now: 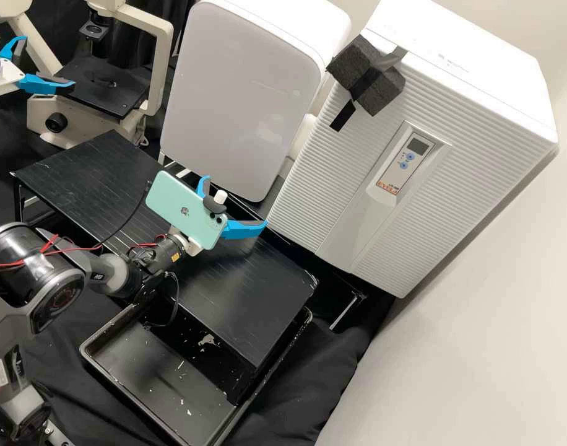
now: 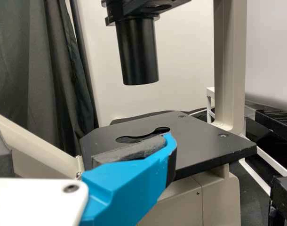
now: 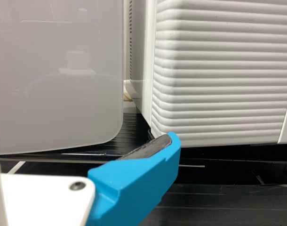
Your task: Open the incubator door
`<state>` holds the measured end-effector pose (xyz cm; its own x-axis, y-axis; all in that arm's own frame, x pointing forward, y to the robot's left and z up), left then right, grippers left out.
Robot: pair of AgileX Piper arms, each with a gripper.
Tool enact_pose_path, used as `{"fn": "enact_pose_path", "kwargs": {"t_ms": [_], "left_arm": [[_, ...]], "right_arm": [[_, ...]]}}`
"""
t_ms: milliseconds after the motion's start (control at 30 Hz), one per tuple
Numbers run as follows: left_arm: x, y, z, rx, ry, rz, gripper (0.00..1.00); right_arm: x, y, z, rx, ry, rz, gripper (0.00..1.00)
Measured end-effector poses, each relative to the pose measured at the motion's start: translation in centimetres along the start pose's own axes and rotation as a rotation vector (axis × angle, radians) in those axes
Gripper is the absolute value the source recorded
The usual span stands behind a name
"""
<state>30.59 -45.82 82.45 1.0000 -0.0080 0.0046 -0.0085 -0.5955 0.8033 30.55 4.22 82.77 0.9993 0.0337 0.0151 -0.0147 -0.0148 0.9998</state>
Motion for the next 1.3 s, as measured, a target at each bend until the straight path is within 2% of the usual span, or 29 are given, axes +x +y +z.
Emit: {"fn": "enact_pose_path", "kwargs": {"t_ms": [400,500,700,1033,1300], "left_arm": [[0.0,0.0,0.0,0.000,0.000,0.000,1.00],[0.0,0.0,0.0,0.000,0.000,0.000,1.00],[0.0,0.0,0.0,0.000,0.000,0.000,1.00],[0.0,0.0,0.0,0.000,0.000,0.000,1.00],[0.0,0.0,0.0,0.000,0.000,0.000,1.00]], "right_arm": [[-0.1,0.4,0.1,-0.005,0.001,0.009,1.00],[-0.5,1.6,0.1,0.005,0.000,0.048,1.00],[-0.9,4.1,-0.4,0.058,0.022,0.136,1.00],[0.7,7.8,-2.8,0.049,0.086,0.229,1.00],[1.7,10.6,-4.2,0.078,0.091,0.302,1.00]]}}
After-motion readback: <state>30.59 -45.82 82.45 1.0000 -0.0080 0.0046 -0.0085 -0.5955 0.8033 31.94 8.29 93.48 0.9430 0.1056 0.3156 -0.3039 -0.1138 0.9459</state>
